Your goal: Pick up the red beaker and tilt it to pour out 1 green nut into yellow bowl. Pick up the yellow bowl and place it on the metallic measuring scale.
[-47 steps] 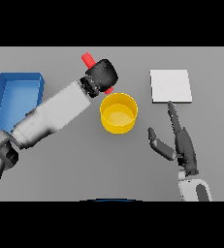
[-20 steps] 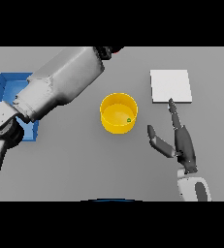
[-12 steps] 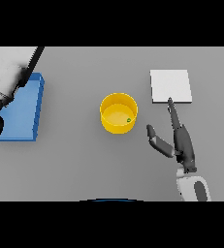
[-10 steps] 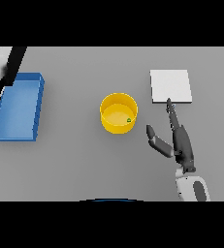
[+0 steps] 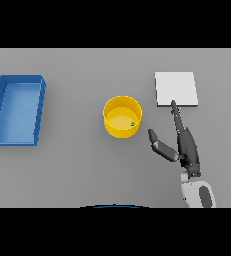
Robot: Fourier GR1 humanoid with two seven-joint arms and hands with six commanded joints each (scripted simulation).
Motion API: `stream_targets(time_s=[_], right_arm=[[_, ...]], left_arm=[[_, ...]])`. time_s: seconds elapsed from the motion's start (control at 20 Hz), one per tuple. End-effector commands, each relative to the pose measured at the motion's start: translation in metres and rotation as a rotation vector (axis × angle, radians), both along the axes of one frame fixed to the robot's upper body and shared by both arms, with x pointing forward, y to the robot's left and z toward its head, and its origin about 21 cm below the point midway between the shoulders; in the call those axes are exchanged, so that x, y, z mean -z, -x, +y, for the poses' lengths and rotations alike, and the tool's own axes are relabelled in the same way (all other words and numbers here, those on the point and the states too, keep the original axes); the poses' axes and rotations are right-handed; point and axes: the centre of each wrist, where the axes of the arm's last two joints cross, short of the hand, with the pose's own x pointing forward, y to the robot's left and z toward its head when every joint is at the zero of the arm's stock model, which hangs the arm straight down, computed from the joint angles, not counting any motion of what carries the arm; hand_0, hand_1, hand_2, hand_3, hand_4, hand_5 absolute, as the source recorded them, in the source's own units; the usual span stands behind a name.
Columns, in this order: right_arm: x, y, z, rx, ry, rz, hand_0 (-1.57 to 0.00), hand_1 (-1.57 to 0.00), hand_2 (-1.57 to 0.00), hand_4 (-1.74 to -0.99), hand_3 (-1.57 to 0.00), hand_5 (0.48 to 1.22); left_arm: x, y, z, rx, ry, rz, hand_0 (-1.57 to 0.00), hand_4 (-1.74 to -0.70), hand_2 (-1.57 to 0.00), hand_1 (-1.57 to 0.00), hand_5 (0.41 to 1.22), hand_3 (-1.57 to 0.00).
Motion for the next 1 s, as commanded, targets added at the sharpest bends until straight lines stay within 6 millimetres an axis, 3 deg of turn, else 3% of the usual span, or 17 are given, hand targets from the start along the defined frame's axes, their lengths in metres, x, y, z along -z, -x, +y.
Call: stream_targets(time_s=[0.0,0.25,0.45,0.7,0.95], right_arm=[[0.0,0.0,0.003,0.002,0.009,-0.004,0.0,0.0,0.0,-1.047,0.0,0.651],[0.001,0.004,0.001,-0.003,0.036,0.009,0.0,0.0,0.0,-1.041,0.0,0.65],[0.002,0.003,-0.003,0.005,0.04,0.013,0.0,0.0,0.0,-1.018,0.0,0.645],[0.005,0.004,-0.007,-0.002,0.016,0.017,0.0,0.0,0.0,-1.004,0.0,0.648],[0.004,0.006,-0.009,-0.004,0.018,-0.004,0.0,0.0,0.0,-1.012,0.0,0.648]], left_arm=[[0.009,0.004,0.004,-0.043,0.056,-0.001,-1.57,-1.74,-1.57,-1.57,1.221,-1.47],[0.041,0.03,0.012,-0.135,0.209,-0.025,-1.57,-1.74,-1.57,-1.57,1.221,-1.48],[0.075,0.062,0.016,-0.182,0.297,-0.033,-1.57,-1.74,-1.57,-1.57,1.221,-1.44],[0.104,0.084,0.003,-0.199,0.379,-0.041,-1.57,-1.74,-1.57,-1.57,1.221,-1.51],[0.114,0.098,-0.001,-0.244,0.429,-0.021,-1.57,-1.74,-1.57,-1.57,1.088,-1.55]])
